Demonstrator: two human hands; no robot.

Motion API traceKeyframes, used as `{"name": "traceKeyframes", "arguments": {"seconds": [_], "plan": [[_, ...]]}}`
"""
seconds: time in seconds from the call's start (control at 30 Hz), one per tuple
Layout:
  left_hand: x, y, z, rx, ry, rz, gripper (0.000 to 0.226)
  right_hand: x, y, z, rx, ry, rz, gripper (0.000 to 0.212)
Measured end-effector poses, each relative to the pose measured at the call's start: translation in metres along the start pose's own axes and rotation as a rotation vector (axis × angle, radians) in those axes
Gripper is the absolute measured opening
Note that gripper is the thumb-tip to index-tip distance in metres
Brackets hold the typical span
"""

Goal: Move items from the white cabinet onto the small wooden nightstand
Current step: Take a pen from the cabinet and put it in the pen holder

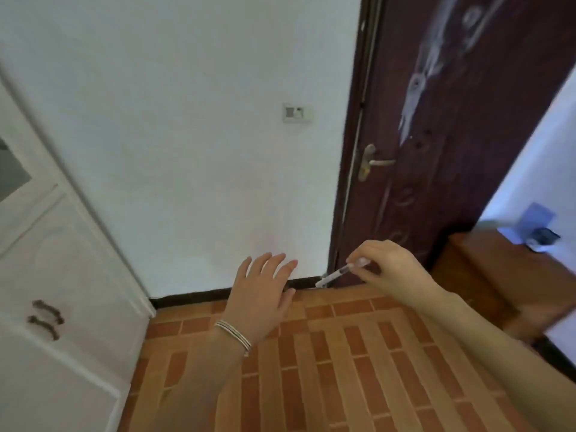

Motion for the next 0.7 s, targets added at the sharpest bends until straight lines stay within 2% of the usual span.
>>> {"name": "traceKeyframes", "arguments": {"seconds": [0.2,0.33,0.53,0.63,0.7], "plan": [[0.07,-0.076,-0.067,0.254,0.166,0.092,0.046,-0.027,0.05,-0.083,0.246,0.122,-0.016,0.004],[0.111,-0.118,-0.086,0.398,0.246,0.092,0.045,-0.034,0.053,-0.12,0.357,0.2,-0.084,0.017],[0.143,-0.2,-0.08,0.488,0.308,0.04,0.046,-0.032,0.025,-0.169,0.479,0.243,-0.077,0.004],[0.159,-0.233,-0.084,0.566,0.331,0.04,0.045,-0.032,0.013,-0.192,0.533,0.301,-0.089,0.013],[0.17,-0.252,-0.091,0.595,0.353,0.048,0.045,-0.037,0.008,-0.202,0.554,0.308,-0.117,0.01]]}}
Point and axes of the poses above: each hand's wrist, its own y-axis away from the middle knuckle, its own x-axis out of the palm, z = x × y, the point moved 5 cm from there along -y, towards the middle knuckle, and after that the axes turned 5 degrees about -z, right-handed, at the moved point
